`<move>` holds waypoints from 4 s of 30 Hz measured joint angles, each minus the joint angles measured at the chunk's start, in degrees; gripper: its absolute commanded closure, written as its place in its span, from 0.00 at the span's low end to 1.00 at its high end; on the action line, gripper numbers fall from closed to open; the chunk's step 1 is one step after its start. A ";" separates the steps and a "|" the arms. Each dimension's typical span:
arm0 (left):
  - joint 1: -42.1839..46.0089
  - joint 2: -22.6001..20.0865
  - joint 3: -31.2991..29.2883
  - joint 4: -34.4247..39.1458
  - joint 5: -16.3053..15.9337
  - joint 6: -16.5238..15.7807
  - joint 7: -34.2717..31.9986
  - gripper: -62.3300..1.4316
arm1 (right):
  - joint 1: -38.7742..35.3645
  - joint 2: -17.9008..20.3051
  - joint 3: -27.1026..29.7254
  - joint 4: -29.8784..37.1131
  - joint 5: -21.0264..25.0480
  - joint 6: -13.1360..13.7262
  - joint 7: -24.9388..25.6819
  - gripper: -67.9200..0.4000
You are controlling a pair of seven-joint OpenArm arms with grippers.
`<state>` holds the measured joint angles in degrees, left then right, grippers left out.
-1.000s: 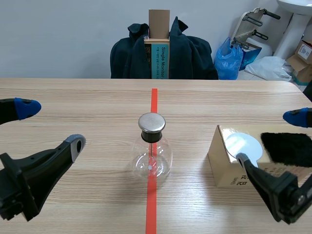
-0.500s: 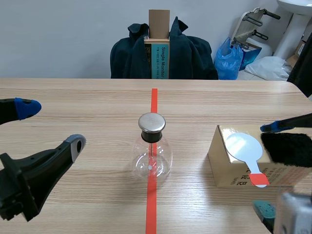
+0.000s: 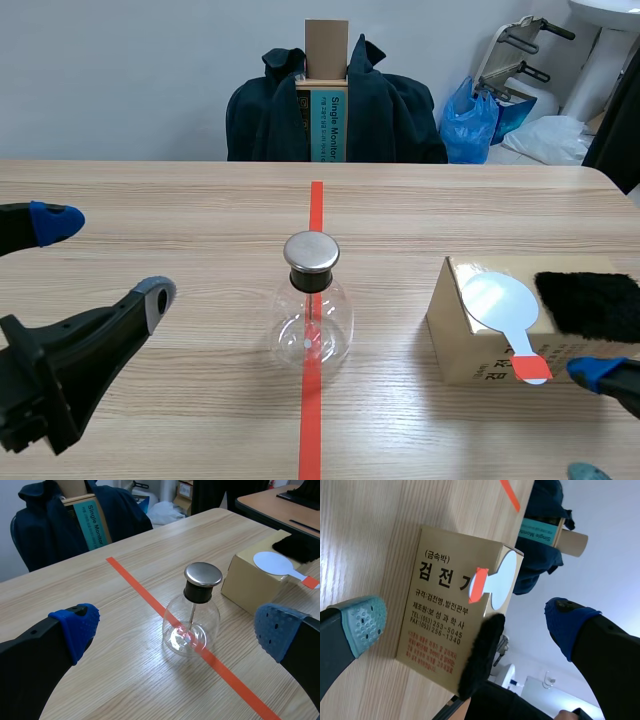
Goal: Do the electroscope experiment.
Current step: 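Pick up the white charging plate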
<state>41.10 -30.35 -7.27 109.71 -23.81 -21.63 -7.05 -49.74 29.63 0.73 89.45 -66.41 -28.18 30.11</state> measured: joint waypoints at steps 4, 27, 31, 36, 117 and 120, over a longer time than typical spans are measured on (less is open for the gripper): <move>0.00 0.00 0.00 0.00 -0.02 0.00 0.00 0.00 | 9.07 -3.19 -4.33 -7.13 0.20 -3.56 -2.62 0.00; 0.00 0.00 0.00 0.00 0.00 0.00 0.00 0.00 | 15.58 -5.16 -14.25 -9.05 -1.60 -4.42 -19.04 0.00; 0.00 0.00 0.00 0.00 0.37 0.00 0.00 0.00 | 15.58 -5.16 -14.23 -9.05 -1.53 -4.42 -19.52 0.00; 0.00 0.00 0.00 0.00 1.64 0.00 0.00 0.00 | 15.58 -5.16 -14.23 -9.05 -1.55 -4.42 -19.54 0.16; 0.00 0.00 0.00 0.00 2.73 0.00 0.00 0.00 | 7.34 2.12 21.14 29.44 22.34 -13.33 -32.76 0.98; 0.00 0.00 0.00 0.00 2.73 0.00 0.00 0.00 | 8.63 2.12 21.11 29.44 22.84 -13.33 -31.56 0.98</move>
<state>41.10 -30.35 -7.27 109.71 -21.08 -21.63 -7.05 -41.10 31.75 21.85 118.89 -43.57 -41.52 -1.45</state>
